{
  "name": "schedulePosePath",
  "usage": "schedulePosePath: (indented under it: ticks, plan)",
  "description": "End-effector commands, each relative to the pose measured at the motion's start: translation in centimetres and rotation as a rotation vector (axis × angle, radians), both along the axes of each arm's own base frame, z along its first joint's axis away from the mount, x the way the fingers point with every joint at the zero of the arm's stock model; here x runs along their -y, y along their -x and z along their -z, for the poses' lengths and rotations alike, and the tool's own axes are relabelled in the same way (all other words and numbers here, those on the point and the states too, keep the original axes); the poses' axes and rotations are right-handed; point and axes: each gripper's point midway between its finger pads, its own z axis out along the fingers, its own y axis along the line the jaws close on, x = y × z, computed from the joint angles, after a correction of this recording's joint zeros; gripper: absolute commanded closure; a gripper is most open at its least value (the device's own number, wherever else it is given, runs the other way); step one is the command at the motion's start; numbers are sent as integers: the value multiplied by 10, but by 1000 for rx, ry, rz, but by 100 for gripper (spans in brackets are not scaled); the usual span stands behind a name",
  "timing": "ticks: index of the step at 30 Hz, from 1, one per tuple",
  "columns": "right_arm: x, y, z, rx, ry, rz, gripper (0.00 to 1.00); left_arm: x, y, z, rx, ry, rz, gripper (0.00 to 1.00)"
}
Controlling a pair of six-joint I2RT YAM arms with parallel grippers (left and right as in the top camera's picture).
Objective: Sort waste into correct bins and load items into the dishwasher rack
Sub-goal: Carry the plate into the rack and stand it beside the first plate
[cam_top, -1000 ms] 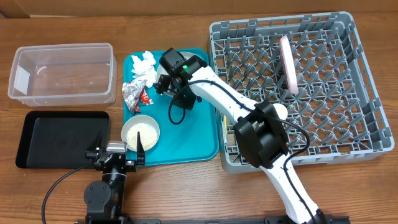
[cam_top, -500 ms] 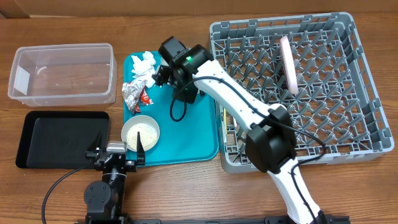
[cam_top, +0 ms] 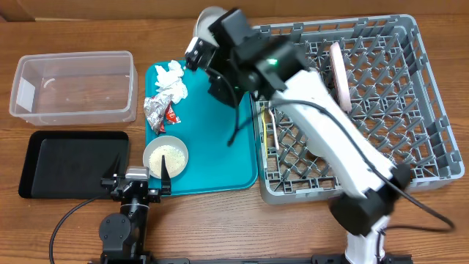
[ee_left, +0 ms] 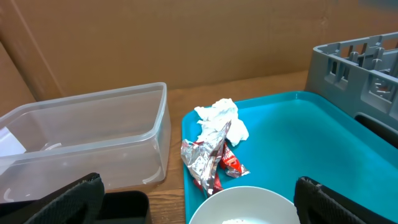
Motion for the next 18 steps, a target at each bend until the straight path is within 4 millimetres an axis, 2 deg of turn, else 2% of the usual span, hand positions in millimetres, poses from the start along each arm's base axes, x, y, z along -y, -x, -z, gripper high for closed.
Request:
schedulePosePath:
  ticks: [1,4,9,18]
  plan:
    - [20,10,-59,41,-137,61,96,-2,0,1,0,17,-10,0]
    - [35,19,-67,-27,-194,48,96,-2,0,1,0,17,-10,0]
    - [72,17,-59,-163,-250,72,96,-2,0,1,0,17,-10,0]
    - [135,22,-70,-250,-423,-38,96,-2,0,1,0,17,-10,0]
